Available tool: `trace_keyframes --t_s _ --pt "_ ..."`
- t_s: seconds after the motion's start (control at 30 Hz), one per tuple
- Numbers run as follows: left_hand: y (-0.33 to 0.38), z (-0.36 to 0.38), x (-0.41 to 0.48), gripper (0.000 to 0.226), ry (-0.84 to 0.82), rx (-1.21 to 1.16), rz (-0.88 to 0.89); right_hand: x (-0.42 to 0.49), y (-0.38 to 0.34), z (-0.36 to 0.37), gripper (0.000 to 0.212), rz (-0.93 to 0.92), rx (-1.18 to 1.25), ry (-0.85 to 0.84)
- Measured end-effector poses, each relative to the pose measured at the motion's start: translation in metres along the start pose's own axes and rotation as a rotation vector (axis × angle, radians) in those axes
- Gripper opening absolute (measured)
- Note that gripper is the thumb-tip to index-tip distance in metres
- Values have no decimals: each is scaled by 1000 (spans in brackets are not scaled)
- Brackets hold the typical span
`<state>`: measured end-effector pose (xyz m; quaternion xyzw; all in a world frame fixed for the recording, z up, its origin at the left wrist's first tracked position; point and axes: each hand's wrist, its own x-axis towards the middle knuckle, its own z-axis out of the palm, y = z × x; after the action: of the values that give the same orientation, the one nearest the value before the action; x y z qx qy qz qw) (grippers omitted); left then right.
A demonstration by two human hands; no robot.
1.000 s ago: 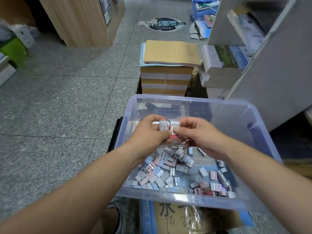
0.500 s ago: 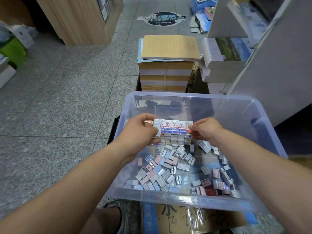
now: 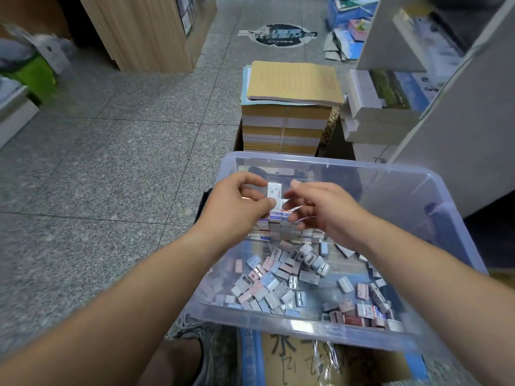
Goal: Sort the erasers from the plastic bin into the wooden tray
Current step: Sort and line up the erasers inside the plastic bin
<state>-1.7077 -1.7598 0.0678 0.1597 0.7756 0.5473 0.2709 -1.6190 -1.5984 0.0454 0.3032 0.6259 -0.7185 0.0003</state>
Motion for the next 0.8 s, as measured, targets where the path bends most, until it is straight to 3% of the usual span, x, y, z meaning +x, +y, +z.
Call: trace_keyframes --t_s 0.07,0.2,0.4,0.53,0.8 --pt "0 -5 -2 26 2 -7 16 -6 -6 15 15 -30 65 -81" --pt "-3 -17 -3 15 4 13 51 -3 -6 29 8 -33 96 -24" --pt "-13 -52 8 15 291 386 220 29 15 32 7 77 -94 143" --pt "-24 -46 5 17 191 421 99 58 31 50 8 126 -186 200" --pt "-31 -37 0 16 179 388 116 113 48 84 21 137 -328 296"
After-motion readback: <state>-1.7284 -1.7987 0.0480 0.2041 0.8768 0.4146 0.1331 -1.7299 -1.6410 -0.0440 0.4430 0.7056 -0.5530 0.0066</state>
